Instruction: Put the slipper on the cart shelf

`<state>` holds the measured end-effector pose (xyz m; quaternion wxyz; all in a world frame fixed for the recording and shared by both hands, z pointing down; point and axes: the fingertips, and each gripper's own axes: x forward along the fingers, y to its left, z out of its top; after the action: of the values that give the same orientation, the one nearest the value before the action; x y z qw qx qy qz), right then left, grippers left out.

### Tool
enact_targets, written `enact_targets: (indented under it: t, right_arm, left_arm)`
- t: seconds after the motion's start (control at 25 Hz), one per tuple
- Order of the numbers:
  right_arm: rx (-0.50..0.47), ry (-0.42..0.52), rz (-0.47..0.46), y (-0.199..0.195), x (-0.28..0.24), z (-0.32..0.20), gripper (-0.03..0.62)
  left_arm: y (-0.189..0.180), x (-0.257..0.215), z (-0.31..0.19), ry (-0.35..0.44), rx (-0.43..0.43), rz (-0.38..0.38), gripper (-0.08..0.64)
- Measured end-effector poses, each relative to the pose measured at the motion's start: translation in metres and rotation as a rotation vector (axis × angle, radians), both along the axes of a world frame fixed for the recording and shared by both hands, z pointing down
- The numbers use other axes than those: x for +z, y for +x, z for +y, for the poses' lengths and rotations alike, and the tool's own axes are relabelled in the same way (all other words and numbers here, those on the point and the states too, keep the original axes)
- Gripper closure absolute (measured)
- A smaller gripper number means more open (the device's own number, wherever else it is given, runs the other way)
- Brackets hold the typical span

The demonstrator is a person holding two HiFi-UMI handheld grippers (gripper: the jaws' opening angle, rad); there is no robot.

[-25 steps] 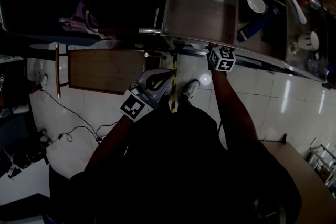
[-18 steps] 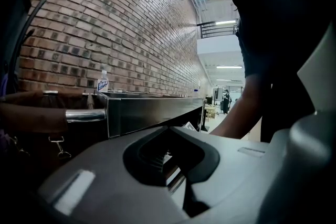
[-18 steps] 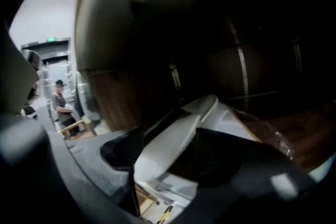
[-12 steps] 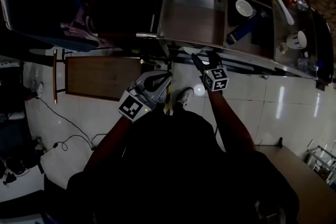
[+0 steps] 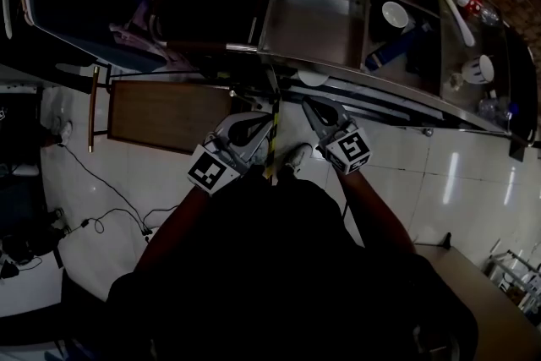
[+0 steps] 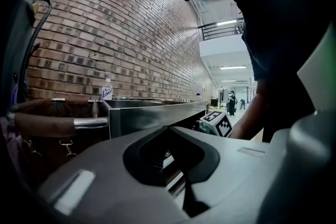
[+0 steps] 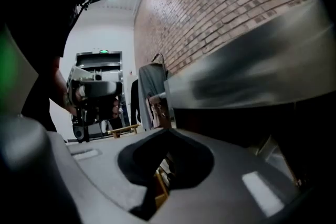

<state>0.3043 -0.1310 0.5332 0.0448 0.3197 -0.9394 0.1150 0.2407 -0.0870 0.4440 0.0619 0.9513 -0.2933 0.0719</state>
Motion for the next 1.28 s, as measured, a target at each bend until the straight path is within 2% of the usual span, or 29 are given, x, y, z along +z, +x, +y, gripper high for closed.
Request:
enact_targets:
  t: [0.24, 0.36, 0.56, 0.76, 1.12, 1.28]
  right_arm:
    - [-0.084, 0.099, -0.043, -0.030, -0.057, 0.014, 0.592]
    - [-0.109, 0.152, -0.025, -0.050, -0.078, 0.025, 0.592]
    - [-0.154, 0.175, 0.018, -0.095, -0.094, 0.041, 0.592]
    - [-0.177, 0.161, 0.023, -0.150, -0.100, 0.058, 0.591]
    - [-0.128, 0.142, 0.053, -0.257, -0.103, 0.085, 0.591]
    - [-0.098, 0.123, 0.055, -0.297, -0.104, 0.101, 0.591]
  left_arm:
    - [-0.018, -0.004, 0.006, 0.004, -0.044, -0.016, 0.560]
    - [-0.032, -0.012, 0.008, 0.017, -0.068, -0.010, 0.560]
    - [-0.068, -0.020, 0.006, 0.050, -0.101, -0.013, 0.560]
    - [-0.119, -0.024, 0.017, 0.074, -0.090, -0.001, 0.560]
    - [-0.233, -0.020, 0.041, 0.071, -0.046, 0.039, 0.560]
    - [-0.271, -0.015, 0.055, 0.064, -0.017, 0.056, 0.560]
